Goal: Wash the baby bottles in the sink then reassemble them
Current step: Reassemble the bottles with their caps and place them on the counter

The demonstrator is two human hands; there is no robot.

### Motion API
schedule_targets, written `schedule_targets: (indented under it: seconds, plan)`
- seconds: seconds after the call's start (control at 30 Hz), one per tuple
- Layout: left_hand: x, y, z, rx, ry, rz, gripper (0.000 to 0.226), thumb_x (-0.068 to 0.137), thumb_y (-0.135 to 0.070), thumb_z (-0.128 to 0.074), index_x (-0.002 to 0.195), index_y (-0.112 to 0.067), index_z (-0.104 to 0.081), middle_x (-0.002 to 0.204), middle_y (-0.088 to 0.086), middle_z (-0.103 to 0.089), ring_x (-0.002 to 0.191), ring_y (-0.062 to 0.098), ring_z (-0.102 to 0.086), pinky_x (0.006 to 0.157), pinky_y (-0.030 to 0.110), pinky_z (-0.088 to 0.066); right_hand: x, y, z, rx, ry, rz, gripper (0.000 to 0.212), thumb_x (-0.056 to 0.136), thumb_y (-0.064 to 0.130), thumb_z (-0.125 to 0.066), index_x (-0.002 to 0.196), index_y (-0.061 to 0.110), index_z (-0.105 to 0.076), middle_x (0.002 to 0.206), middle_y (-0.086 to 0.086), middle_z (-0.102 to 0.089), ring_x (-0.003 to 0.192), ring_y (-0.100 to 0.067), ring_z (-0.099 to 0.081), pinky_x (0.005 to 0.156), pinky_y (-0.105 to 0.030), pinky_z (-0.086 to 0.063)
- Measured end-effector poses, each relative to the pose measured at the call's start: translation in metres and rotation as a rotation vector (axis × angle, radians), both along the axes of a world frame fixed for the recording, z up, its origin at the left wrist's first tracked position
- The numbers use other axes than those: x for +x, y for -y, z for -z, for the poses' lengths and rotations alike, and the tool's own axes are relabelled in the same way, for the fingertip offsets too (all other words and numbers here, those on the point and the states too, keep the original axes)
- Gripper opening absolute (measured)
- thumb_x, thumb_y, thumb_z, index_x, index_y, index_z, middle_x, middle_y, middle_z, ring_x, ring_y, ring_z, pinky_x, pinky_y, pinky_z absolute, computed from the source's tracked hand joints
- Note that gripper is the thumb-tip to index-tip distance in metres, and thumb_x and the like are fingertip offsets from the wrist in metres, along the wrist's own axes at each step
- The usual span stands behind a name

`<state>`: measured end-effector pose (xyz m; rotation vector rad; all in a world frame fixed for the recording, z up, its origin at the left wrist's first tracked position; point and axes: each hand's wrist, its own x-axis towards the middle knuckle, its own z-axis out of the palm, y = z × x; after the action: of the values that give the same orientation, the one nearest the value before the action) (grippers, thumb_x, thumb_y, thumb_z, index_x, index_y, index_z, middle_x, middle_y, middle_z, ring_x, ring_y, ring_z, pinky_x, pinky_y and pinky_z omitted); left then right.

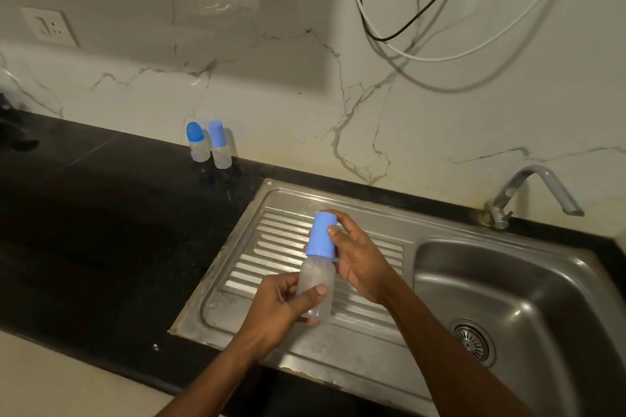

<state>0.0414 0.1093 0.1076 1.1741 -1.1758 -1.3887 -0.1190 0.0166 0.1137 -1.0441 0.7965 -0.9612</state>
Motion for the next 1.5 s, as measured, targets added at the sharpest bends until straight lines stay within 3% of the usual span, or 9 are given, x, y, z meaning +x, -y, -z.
schedule_targets:
  seconds: [0.3,0.43,0.5,0.6,0.8,0.9,1.13,1.33,1.5]
  plan:
    - [-0.010,0.001,0.013,0.063,-0.038,-0.041,0.025,0.085,-0.024,-0.077,0.097,-0.001,-0.077,0.086,0.021,-0.074,0.076,0.029,-0.073,0.071,0.037,-0.059,-0.004,0.008,0.015,-0.077,-0.190,-0.053,0.048,0.095,0.041,-0.057,0.141,0.034,-0.044,0.132,-0.009,-0.057,0.111,-0.028,-0.065,0.091,-0.048,-0.056]
    - [0.022,0.024,0.009,0.035,0.072,-0.145,0.023,0.087,-0.023,-0.075,0.106,-0.010,-0.075,0.094,0.008,-0.077,0.089,0.026,-0.074,0.078,0.035,-0.059,0.031,0.015,0.024,-0.116,-0.417,-0.071,0.078,0.081,0.060,-0.067,0.147,0.043,-0.029,0.123,-0.003,-0.067,0.105,-0.018,-0.069,0.092,-0.047,-0.056]
    - [0.045,0.043,0.006,0.003,0.116,-0.183,0.026,0.087,-0.019,-0.076,0.112,-0.013,-0.072,0.099,0.003,-0.078,0.093,0.021,-0.074,0.080,0.032,-0.059,0.058,0.017,0.030,-0.135,-0.456,-0.067,0.068,0.078,0.055,-0.072,0.137,0.034,-0.044,0.113,0.000,-0.071,0.099,-0.015,-0.071,0.089,-0.048,-0.057]
    - [0.082,0.079,0.011,-0.091,0.259,-0.172,0.043,0.075,-0.034,-0.083,0.115,-0.022,-0.072,0.103,-0.001,-0.077,0.097,0.019,-0.073,0.088,0.045,-0.059,0.093,0.030,0.027,-0.175,-0.526,0.021,0.040,0.079,0.028,-0.073,0.117,0.030,-0.059,0.102,0.004,-0.072,0.090,-0.011,-0.070,0.083,-0.041,-0.059]
    - [0.157,0.173,0.026,-0.149,0.409,-0.112,0.095,0.056,-0.054,-0.086,0.140,-0.027,-0.050,0.138,-0.006,-0.053,0.122,0.008,-0.057,0.101,0.034,-0.051,0.172,0.118,0.024,-0.218,-0.726,0.194,0.037,0.083,0.019,-0.074,0.117,0.017,-0.059,0.103,-0.001,-0.070,0.091,-0.018,-0.069,0.081,-0.036,-0.058]
    - [0.192,0.227,0.028,-0.191,0.405,-0.015,0.072,0.069,-0.033,-0.088,0.133,-0.029,-0.055,0.130,-0.006,-0.062,0.118,0.009,-0.061,0.101,0.036,-0.051,0.209,0.173,0.022,-0.311,-0.850,0.265,0.037,0.082,0.020,-0.073,0.115,0.012,-0.059,0.100,0.000,-0.067,0.089,-0.019,-0.065,0.068,-0.020,-0.046]
    - [0.241,0.330,0.037,-0.126,0.322,0.160,0.062,0.074,0.010,-0.077,0.112,-0.036,-0.057,0.116,-0.002,-0.069,0.108,0.011,-0.066,0.097,0.032,-0.054,0.273,0.270,0.037,-0.311,-0.926,0.333,0.045,0.085,0.020,-0.070,0.125,0.009,-0.053,0.115,-0.008,-0.064,0.103,-0.023,-0.061,0.081,-0.028,-0.042]
    - [0.245,0.385,0.083,-0.062,0.281,0.144,0.070,0.074,0.015,-0.072,0.132,-0.020,-0.053,0.116,-0.001,-0.068,0.110,0.014,-0.065,0.083,0.020,-0.056,0.283,0.313,0.077,-0.291,-0.958,0.434,0.027,0.088,0.021,-0.067,0.112,0.012,-0.058,0.104,-0.004,-0.067,0.099,-0.022,-0.065,0.071,-0.018,-0.040]
    - [0.239,0.403,0.114,-0.091,0.264,0.157,0.083,0.071,0.009,-0.076,0.142,-0.021,-0.045,0.124,0.001,-0.065,0.117,0.016,-0.063,0.090,0.027,-0.057,0.280,0.319,0.091,-0.299,-0.922,0.484,0.039,0.086,0.011,-0.066,0.123,0.010,-0.054,0.115,-0.008,-0.067,0.105,-0.025,-0.063,0.078,-0.021,-0.039]
